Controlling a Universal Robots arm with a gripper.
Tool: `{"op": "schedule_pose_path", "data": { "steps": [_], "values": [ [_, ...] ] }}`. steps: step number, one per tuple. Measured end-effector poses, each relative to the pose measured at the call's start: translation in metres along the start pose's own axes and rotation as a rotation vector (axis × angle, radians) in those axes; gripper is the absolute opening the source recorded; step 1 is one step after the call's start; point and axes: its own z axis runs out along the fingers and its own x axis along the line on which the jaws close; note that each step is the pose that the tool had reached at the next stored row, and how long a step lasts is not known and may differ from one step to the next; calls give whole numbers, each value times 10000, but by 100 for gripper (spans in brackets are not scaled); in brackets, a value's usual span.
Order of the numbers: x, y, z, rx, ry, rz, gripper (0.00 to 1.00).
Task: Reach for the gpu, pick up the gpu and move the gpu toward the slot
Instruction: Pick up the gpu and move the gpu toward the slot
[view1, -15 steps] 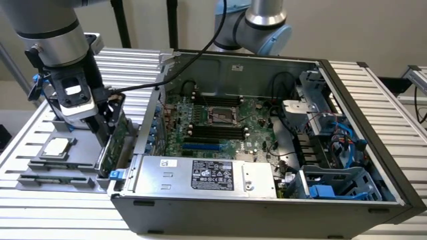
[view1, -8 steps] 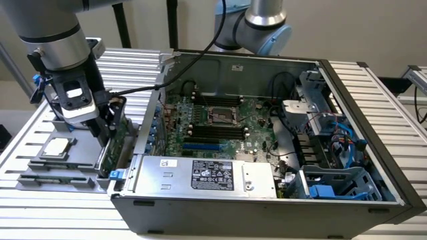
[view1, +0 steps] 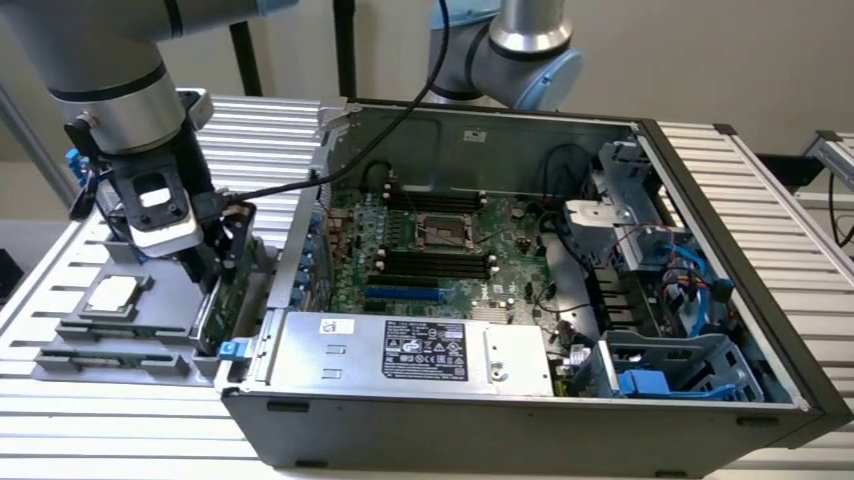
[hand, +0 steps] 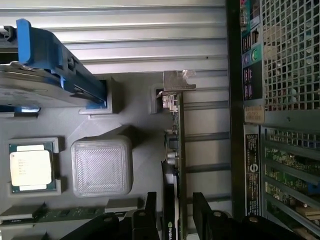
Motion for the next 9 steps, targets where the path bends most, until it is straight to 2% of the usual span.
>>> {"op": "schedule_pose_path", "data": {
  "steps": [9],
  "values": [
    [14, 1, 54, -21, -12, -268, 42]
  ]
}}
